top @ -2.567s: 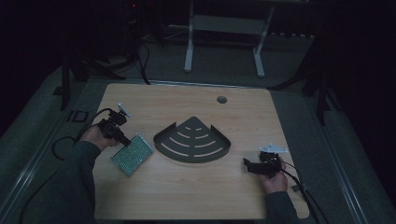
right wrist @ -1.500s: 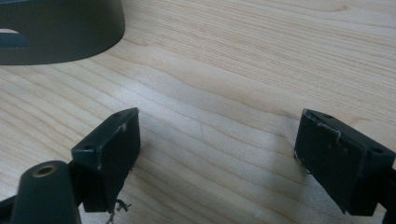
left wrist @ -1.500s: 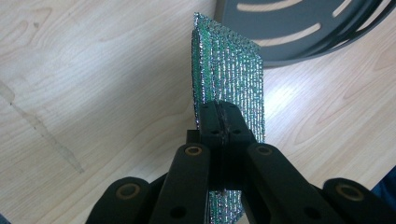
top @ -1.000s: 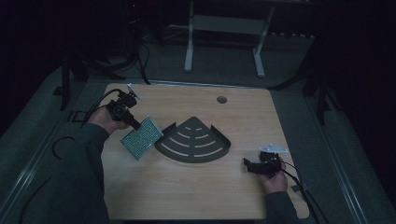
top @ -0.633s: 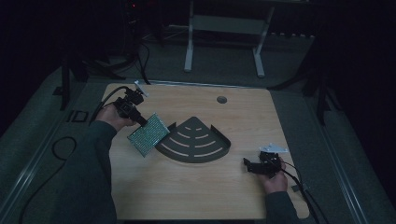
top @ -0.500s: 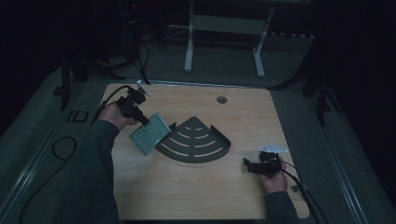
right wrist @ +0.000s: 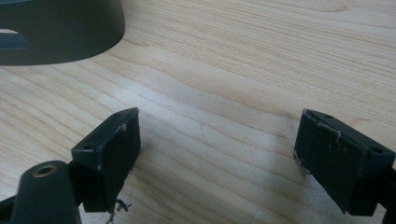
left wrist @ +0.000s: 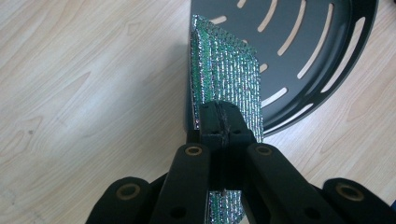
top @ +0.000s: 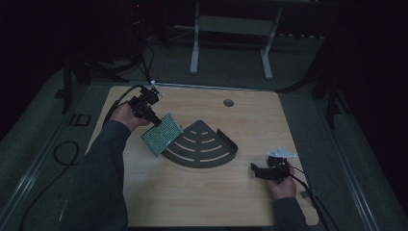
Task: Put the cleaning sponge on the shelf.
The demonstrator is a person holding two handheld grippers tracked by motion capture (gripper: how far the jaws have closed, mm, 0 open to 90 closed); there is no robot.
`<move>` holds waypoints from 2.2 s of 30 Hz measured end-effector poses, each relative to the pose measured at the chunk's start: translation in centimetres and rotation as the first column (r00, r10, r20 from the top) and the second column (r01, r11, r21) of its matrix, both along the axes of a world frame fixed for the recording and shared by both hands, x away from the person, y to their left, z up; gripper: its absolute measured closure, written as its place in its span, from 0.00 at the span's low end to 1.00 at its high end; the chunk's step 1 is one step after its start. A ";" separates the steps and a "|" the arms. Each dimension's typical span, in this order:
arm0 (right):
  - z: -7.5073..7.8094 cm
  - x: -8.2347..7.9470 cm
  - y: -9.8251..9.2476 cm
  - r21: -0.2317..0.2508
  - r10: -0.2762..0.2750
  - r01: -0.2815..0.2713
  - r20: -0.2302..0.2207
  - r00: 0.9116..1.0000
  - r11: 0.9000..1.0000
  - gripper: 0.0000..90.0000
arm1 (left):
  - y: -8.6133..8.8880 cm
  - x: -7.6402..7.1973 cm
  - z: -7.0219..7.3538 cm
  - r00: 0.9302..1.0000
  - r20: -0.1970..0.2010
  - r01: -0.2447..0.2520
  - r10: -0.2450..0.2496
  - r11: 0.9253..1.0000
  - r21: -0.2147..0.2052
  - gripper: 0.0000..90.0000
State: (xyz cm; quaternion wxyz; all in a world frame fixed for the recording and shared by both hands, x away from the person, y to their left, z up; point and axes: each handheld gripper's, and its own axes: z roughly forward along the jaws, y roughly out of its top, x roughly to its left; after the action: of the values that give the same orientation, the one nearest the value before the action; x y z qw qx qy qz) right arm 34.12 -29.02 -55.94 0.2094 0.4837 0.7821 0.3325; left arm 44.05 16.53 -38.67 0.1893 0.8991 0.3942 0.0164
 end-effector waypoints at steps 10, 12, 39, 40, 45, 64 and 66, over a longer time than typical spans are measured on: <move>0.0 0.0 0.0 0.000 0.000 0.000 0.000 1.000 1.000 0.16 | -2.0 0.8 -0.3 1.000 0.006 0.027 -0.027 1.000 0.005 1.00; 0.0 0.0 0.0 0.001 -0.001 0.001 0.000 1.000 1.000 0.16 | -2.4 1.0 -0.6 0.999 0.003 0.033 -0.033 0.999 0.003 1.00; 0.0 0.0 0.0 0.000 0.001 -0.001 0.000 1.000 1.000 0.16 | -6.0 3.9 -3.4 0.999 0.000 0.053 -0.053 0.997 0.051 1.00; 0.0 0.0 0.0 0.000 0.001 -0.001 0.000 1.000 1.000 0.16 | -6.0 3.9 -3.4 0.999 0.000 0.053 -0.053 0.997 0.051 1.00; 0.0 0.0 0.0 0.000 0.001 -0.001 0.000 1.000 1.000 0.16 | -6.6 4.2 -3.9 0.998 0.003 0.070 -0.070 0.994 0.083 1.00; 0.0 0.0 0.0 -0.001 0.003 -0.003 0.000 1.000 1.000 0.16 | -8.2 4.5 -6.5 0.994 -0.030 0.107 -0.103 0.979 0.175 1.00; 0.0 0.0 0.0 0.000 0.003 -0.003 0.000 1.000 1.000 0.16 | -8.2 4.5 -6.8 0.994 -0.031 0.106 -0.102 0.972 0.209 1.00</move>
State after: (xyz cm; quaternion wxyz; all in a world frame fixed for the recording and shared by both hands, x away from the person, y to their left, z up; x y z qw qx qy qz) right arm 34.16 -29.03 -55.94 0.2089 0.4825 0.7829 0.3327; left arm 48.55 8.34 -45.51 0.0898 0.9337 0.3444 0.0387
